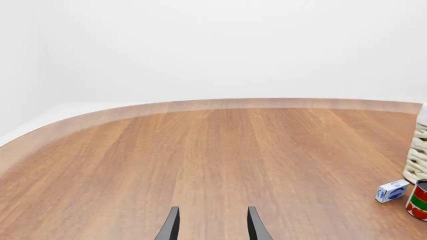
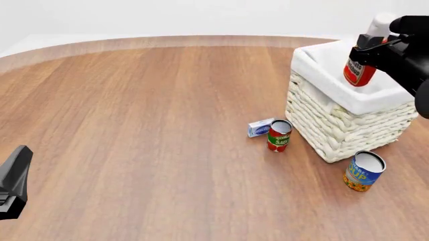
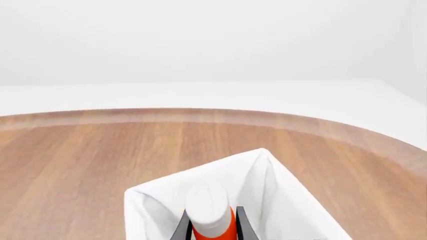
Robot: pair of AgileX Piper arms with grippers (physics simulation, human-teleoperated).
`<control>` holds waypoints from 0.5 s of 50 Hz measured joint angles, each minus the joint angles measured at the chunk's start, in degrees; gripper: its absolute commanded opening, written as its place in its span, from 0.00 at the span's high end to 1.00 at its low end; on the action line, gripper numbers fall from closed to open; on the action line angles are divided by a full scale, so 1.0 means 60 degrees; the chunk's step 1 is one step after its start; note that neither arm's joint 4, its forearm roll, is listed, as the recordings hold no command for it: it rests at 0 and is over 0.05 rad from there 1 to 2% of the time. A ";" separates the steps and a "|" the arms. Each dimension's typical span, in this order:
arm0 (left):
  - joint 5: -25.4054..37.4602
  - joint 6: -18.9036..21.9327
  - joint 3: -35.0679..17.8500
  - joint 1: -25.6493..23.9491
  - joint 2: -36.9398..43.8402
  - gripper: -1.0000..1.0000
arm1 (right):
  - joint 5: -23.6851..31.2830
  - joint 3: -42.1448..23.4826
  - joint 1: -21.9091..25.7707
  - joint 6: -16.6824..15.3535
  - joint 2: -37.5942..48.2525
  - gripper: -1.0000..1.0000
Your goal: Pick up the ketchup, and put it in the basket.
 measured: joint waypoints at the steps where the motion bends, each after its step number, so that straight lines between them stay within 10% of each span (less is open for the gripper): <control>1: 0.0000 0.0000 0.0000 0.0000 0.0000 0.00 | -0.0001 -0.0007 -0.0005 -0.0003 0.0026 1.00; 25: 0.0000 0.0000 0.0000 0.0000 0.0000 0.00 | -0.0032 -0.0137 0.0002 -0.0071 0.0538 1.00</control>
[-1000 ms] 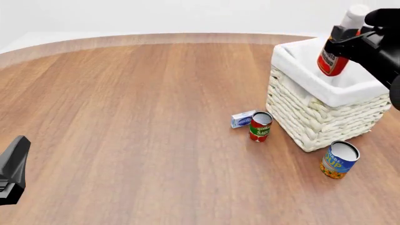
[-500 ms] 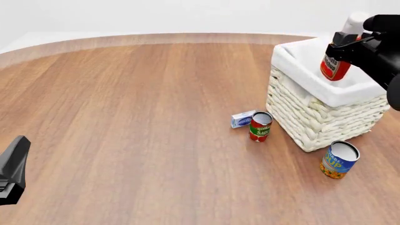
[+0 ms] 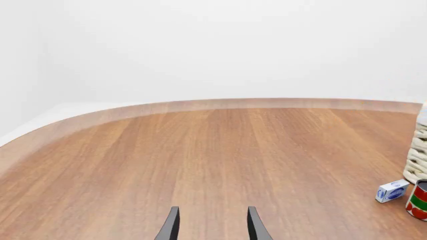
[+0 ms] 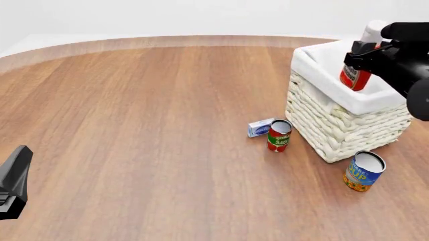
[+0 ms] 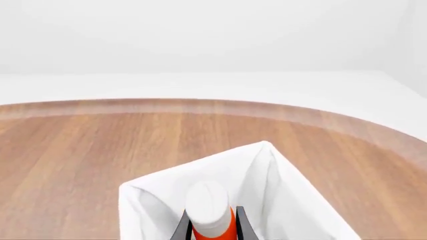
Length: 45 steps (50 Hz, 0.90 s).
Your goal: Pick up the ketchup, and put it in the basket.
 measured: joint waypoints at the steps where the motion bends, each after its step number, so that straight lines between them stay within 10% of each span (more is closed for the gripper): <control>1: 0.0000 0.0000 0.0000 0.0000 0.0000 0.00 | 0.0000 -0.0003 0.0002 0.0001 0.0010 1.00; 7: 0.0000 0.0000 0.0000 0.0000 0.0000 0.00 | 0.0006 -0.0021 0.0012 0.0016 0.0048 1.00; 8: 0.0000 0.0000 0.0000 0.0000 0.0000 0.00 | 0.0008 -0.0023 0.0014 0.0020 0.0051 0.00; 45: 0.0000 0.0000 0.0000 0.0000 0.0000 0.00 | 0.0115 -0.0148 0.0163 0.0336 -0.0245 0.00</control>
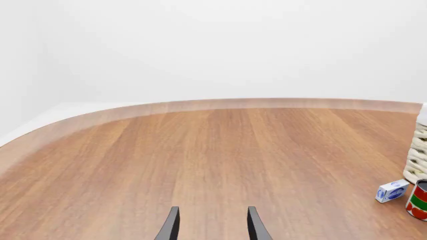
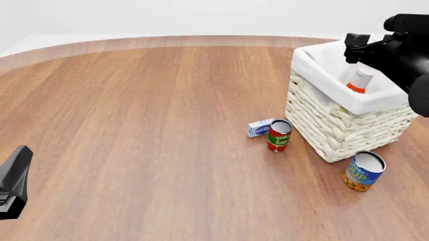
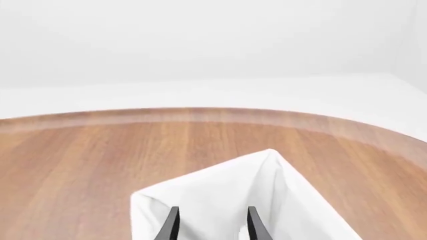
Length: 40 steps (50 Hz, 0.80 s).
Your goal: Pick up the ketchup, and put it in the basket.
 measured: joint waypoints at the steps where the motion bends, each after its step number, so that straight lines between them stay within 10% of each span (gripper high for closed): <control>1: 0.0000 0.0000 0.0000 0.0000 0.0000 0.00 | -0.0006 0.0007 0.0011 0.0014 -0.0018 0.00; 40: 0.0000 0.0000 0.0000 0.0000 0.0000 0.00 | -0.0377 0.0267 0.0766 0.0751 -0.0472 0.00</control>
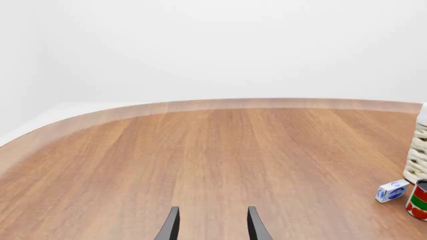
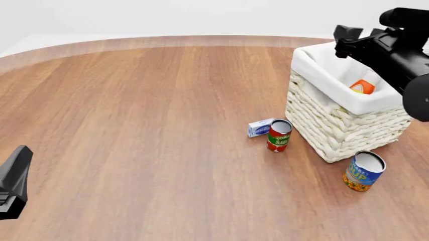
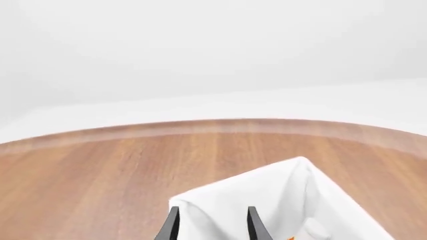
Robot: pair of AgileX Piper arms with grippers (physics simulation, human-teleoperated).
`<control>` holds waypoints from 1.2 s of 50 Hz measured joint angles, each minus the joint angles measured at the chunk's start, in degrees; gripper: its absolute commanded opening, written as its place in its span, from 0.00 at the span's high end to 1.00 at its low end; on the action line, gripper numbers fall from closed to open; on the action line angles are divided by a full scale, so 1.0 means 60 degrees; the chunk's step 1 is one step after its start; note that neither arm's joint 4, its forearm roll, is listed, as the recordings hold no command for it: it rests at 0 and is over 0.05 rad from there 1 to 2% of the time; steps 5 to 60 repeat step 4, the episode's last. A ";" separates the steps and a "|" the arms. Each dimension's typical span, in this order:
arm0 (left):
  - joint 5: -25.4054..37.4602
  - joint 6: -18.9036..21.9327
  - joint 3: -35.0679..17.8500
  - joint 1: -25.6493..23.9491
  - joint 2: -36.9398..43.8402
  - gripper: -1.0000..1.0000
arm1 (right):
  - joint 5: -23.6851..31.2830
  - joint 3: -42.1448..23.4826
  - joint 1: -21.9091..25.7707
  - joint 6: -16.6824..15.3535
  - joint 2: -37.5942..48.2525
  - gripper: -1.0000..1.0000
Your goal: Pick up the ketchup, and put it in the basket.
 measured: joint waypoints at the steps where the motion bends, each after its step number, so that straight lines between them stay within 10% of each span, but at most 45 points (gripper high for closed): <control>1: 0.0000 0.0000 0.0000 0.0000 0.0000 0.00 | -0.0012 0.0006 0.0026 0.0016 -0.0010 0.00; 60: 0.0000 0.0000 0.0000 0.0000 0.0000 0.00 | -0.0050 0.0024 0.0097 0.0066 -0.0039 0.00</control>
